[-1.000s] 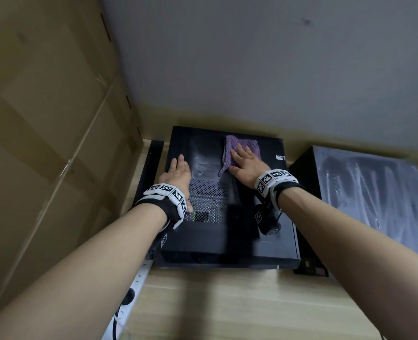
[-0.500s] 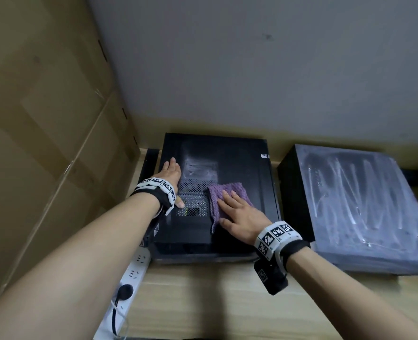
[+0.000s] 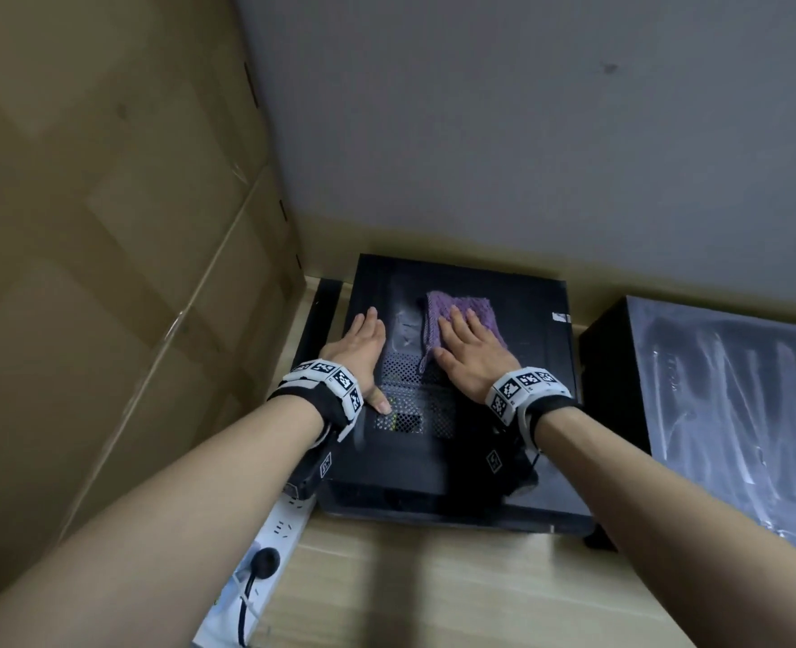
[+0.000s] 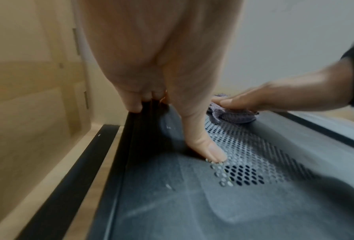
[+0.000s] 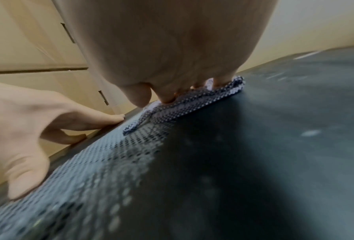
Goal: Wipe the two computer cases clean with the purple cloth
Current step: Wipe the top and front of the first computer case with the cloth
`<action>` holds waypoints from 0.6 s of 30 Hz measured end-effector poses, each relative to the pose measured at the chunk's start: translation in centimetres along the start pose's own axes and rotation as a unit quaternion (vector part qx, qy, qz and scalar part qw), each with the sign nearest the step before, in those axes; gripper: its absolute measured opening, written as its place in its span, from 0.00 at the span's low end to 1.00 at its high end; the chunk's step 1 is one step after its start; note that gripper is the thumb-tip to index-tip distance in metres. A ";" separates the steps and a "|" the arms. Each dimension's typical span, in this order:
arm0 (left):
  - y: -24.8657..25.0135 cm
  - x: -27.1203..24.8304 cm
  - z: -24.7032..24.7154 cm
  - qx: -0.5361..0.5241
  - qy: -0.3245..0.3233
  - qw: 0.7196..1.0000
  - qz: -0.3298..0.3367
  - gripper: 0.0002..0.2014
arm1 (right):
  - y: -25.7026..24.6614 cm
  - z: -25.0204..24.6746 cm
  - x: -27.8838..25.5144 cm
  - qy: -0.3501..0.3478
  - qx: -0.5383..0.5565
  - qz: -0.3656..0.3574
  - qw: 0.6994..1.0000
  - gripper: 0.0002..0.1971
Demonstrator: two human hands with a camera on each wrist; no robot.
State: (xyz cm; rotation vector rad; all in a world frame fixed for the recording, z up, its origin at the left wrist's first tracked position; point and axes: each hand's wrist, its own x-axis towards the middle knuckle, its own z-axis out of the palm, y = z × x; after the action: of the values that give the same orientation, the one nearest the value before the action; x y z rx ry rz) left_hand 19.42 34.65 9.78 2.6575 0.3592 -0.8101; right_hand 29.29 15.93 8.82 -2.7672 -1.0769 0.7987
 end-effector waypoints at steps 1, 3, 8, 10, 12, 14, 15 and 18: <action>-0.4 -0.2 0.3 -0.032 0.013 0.999 0.015 0.70 | -0.4 0.0 0.9 0.002 -0.003 0.007 1.000 0.33; -1.3 -0.9 0.9 -0.126 0.052 0.990 0.044 0.63 | -1.4 0.0 2.2 0.008 -0.003 0.019 1.000 0.33; -5.1 -2.1 2.2 -0.235 0.154 0.959 -0.025 0.44 | -5.4 -0.5 4.2 0.009 -0.006 -0.008 1.000 0.34; -5.7 -2.2 2.6 -0.301 0.106 0.945 -0.069 0.42 | -6.9 -0.6 4.6 0.006 -0.010 -0.026 1.000 0.34; -5.1 -2.7 2.9 -0.360 0.071 0.927 -0.075 0.41 | -7.6 -0.4 4.5 0.001 -0.008 -0.044 0.999 0.34; -4.7 -2.6 3.6 -0.354 0.064 0.930 -0.081 0.42 | -7.4 -0.1 3.8 -0.004 -0.007 -0.060 0.998 0.34; -4.7 -2.7 3.7 -0.357 0.065 0.928 -0.083 0.41 | -7.0 0.0 3.3 -0.008 -0.005 -0.066 0.998 0.35; -4.3 -2.8 3.4 -0.339 0.052 0.935 -0.096 0.36 | -5.4 0.4 1.6 -0.011 0.001 -0.069 0.998 0.35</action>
State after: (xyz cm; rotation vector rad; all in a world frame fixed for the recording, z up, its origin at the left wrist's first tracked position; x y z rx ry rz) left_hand 14.07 36.85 7.64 2.0339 0.7768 -0.4742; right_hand 26.76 21.01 9.11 -2.6522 -1.2534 0.8144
